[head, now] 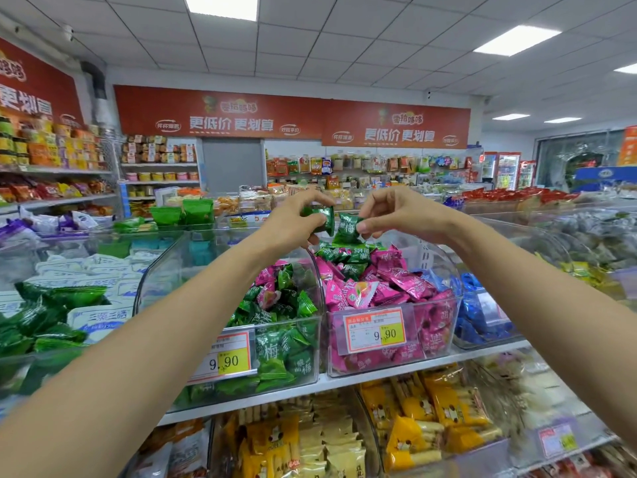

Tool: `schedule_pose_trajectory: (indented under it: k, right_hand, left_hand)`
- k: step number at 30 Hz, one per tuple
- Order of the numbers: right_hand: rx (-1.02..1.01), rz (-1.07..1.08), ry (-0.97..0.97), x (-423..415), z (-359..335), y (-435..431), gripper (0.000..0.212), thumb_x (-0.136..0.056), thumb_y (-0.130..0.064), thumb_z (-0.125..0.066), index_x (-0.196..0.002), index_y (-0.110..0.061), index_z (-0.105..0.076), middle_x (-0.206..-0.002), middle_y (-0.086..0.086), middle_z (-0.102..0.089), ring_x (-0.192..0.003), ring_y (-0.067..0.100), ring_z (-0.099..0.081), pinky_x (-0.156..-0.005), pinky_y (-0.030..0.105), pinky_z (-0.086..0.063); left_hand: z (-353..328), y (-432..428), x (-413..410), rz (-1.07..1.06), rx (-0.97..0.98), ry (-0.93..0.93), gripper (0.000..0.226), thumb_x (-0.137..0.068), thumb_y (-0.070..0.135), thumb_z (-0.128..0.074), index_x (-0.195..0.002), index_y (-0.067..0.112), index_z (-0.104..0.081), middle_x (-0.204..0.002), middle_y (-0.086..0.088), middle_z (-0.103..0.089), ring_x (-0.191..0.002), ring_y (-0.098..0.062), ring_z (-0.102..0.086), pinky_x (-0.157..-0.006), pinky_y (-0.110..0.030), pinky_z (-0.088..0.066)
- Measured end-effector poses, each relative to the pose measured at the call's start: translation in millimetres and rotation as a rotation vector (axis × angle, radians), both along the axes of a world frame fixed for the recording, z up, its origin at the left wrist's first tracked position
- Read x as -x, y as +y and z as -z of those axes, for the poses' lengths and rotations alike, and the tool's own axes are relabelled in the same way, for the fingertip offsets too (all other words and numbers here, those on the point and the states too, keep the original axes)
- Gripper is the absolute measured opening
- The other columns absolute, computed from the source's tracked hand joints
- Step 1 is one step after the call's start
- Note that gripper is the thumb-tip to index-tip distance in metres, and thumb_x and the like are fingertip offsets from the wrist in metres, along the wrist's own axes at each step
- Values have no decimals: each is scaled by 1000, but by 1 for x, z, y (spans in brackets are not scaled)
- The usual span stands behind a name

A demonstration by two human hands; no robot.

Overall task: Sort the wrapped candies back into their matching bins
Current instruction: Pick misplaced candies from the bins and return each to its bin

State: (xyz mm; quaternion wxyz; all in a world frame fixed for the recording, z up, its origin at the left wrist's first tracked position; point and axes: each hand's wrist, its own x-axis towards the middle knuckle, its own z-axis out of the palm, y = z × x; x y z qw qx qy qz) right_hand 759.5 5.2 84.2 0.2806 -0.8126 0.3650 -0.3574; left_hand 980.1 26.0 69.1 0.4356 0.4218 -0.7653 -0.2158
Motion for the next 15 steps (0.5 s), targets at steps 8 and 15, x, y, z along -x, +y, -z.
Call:
schedule_pose_trajectory:
  k: [8,15]
  right_hand:
    - [-32,-42,-92,-16,2,-4,22,-82,-11,-72,-97,5,-66,-85,14,-72,-78,21,-69,-75,25,-57]
    - [18,145,170,-15,21,-25,24,-96,-22,-56,-102,-1,-67,-94,9,-72,-83,17,-68,-76,28,-54]
  left_hand:
    - [2,2,-2,51,-69,-16,38,-83,44,-70,-113,23,-62,-88,-1,-60,-53,1,-55,-53,-14,-44]
    - [2,3,-18,4,-34,90,31,-86,29,-71,-113,15,-62,-102,-10,-57,-74,-12,-52,-45,-4,-38]
